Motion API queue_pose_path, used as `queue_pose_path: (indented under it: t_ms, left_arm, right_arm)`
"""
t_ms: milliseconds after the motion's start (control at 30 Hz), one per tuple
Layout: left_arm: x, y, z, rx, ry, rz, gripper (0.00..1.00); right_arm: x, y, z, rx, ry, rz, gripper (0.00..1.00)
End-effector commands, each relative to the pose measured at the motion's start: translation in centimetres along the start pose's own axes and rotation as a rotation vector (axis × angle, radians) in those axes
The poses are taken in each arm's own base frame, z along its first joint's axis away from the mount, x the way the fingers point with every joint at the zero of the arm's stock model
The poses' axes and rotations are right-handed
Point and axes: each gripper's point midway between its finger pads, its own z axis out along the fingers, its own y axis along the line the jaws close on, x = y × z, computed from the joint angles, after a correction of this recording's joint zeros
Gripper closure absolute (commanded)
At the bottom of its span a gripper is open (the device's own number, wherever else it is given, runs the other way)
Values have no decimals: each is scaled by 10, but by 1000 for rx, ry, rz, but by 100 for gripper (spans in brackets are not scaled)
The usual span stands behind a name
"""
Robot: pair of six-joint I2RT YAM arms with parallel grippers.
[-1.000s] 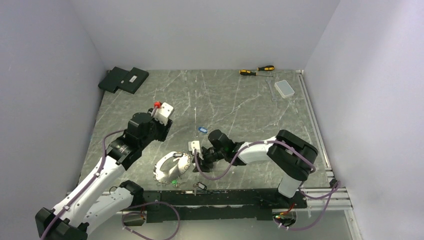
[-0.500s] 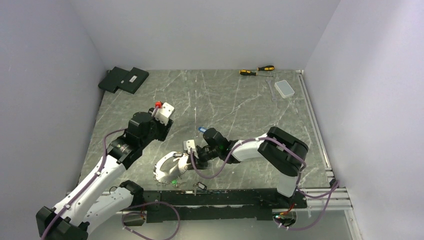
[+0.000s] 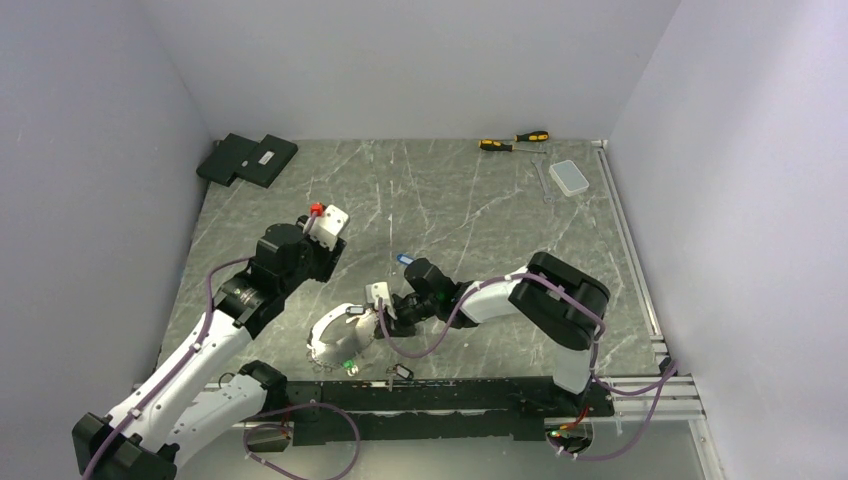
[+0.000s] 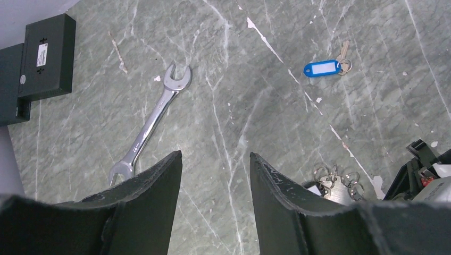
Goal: Put the keys on the keyring
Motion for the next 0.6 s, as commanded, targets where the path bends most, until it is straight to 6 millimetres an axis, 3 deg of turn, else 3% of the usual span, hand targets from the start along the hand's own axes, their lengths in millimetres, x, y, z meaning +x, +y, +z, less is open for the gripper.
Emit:
queue_pose_path:
  t_ms: [0, 133, 567]
  left_arm:
    - [-7, 1, 1, 6, -27, 13, 45]
    - [-10, -6, -1, 49, -48, 23, 46]
    - [-37, -52, -26, 329, -220, 91, 48]
  right_arm:
    - [-25, -8, 5, -1, -68, -74, 88]
    - [-32, -14, 0, 48, -76, -86, 100]
    - [-89, -24, -55, 266, -171, -212, 100]
